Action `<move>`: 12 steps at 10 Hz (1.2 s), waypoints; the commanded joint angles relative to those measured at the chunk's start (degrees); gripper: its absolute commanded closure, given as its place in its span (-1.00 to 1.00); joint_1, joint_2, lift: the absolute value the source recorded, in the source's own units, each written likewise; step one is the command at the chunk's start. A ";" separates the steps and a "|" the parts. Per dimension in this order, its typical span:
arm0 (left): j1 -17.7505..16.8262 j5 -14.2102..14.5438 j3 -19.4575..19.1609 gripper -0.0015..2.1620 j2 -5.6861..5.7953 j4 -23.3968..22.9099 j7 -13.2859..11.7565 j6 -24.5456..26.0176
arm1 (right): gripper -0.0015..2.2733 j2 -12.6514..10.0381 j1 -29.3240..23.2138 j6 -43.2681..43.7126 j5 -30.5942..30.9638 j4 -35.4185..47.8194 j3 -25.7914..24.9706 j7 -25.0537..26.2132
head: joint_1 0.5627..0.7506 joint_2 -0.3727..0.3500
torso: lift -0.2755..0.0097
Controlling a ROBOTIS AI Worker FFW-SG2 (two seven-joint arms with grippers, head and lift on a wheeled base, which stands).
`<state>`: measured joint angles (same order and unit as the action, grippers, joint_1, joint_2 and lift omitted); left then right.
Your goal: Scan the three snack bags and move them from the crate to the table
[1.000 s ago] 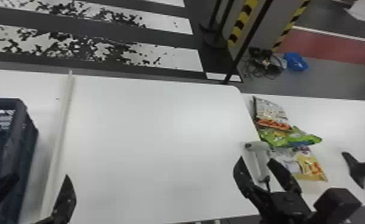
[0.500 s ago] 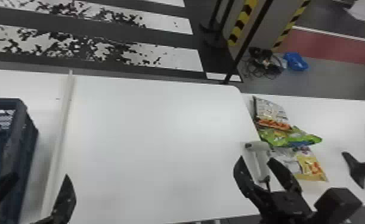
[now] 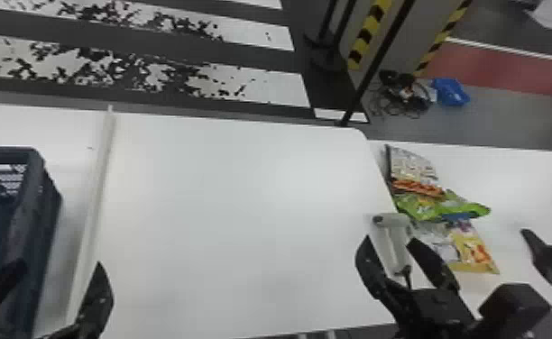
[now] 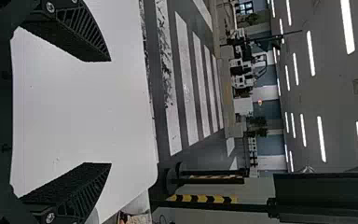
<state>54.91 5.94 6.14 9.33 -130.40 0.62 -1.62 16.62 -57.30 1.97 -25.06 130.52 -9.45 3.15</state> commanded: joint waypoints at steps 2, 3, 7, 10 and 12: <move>0.02 0.22 -0.16 -0.96 -0.01 -0.03 -0.01 0.18 | -0.92 0.17 0.00 0.18 0.01 0.00 -0.04 0.02 | 0.41 -0.69 | 0.50; 0.02 0.57 -0.25 -0.96 -0.01 0.05 -0.09 0.18 | -0.92 0.17 -0.09 0.35 0.01 0.00 -0.04 0.02 | 0.41 -0.68 | 0.50; 0.02 0.83 -0.43 -0.96 -0.10 0.14 -0.09 0.00 | -0.92 0.26 -0.18 0.53 -0.08 0.00 -0.04 -0.07 | 0.41 -0.67 | 0.50; 0.02 1.10 -0.60 -0.96 -0.19 0.14 -0.09 -0.18 | -0.92 0.26 -0.26 1.05 0.01 0.00 -0.13 0.02 | 0.41 -0.67 | 0.50; 0.02 1.18 -0.60 -0.96 -0.36 0.14 -0.09 -0.18 | -0.92 0.43 -0.26 1.05 0.01 0.00 -0.13 -0.07 | 0.41 -0.67 | 0.50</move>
<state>54.93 7.05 5.54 9.05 -130.25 0.52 -1.79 17.00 -57.57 3.08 -25.07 130.52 -9.58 3.08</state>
